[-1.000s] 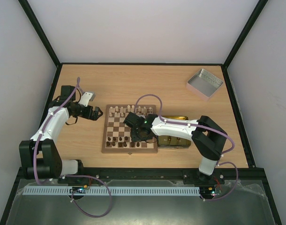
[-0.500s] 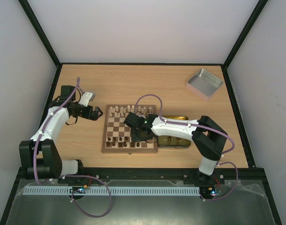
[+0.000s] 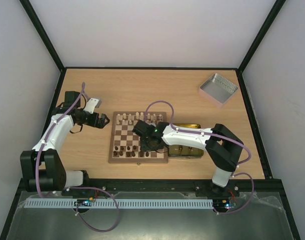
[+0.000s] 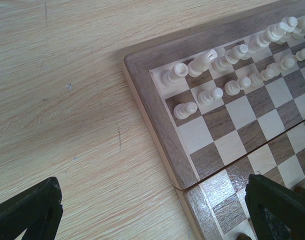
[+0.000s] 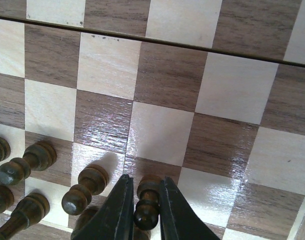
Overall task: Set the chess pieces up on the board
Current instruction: Place the chess piece on the chessboard.
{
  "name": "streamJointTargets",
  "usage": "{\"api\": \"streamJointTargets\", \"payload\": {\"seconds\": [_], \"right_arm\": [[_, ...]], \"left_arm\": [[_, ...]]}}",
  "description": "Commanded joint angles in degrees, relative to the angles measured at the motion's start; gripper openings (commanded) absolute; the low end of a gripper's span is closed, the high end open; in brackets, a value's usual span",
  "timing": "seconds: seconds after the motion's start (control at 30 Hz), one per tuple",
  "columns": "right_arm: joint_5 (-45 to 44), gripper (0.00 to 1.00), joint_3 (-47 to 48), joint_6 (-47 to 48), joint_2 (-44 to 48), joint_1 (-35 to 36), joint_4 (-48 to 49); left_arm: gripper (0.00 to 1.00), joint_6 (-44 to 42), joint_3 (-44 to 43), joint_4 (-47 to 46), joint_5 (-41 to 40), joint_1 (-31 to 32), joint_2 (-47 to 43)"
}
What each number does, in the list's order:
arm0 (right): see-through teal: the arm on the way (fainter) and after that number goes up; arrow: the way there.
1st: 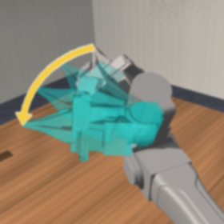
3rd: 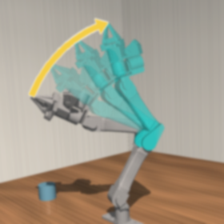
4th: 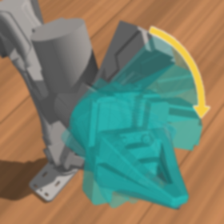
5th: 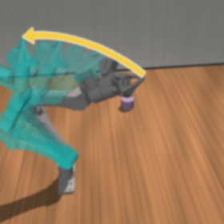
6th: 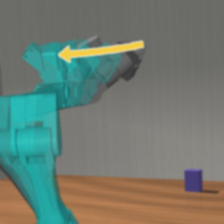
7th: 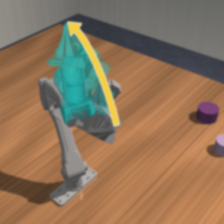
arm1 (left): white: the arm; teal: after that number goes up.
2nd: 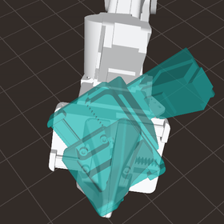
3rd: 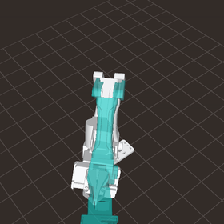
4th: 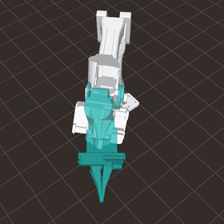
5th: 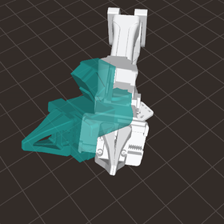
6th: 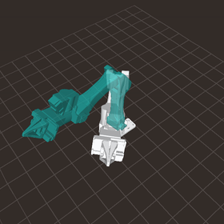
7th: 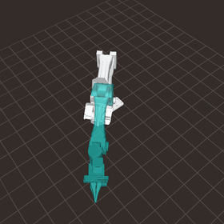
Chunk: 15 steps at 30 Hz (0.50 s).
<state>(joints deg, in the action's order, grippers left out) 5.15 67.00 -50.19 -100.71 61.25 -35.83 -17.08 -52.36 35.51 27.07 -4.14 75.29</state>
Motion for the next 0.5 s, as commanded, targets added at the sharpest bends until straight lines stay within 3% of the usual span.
{"api": "streamJointTargets", "payload": {"seconds": [0.0, 0.47], "right_arm": [[-1.3, 0.13, -0.6, -0.6, 1.2, 0.6, -1.3], [-1.5, 0.21, 0.6, -0.8, 0.7, 0.5, -0.5]], "left_arm": [[0.99, -0.1, 0.7, 0.4, 1.0, 0.1, -1.1], [0.99, -0.1, 0.7, 0.3, 1.0, 0.1, -1.1]]}}
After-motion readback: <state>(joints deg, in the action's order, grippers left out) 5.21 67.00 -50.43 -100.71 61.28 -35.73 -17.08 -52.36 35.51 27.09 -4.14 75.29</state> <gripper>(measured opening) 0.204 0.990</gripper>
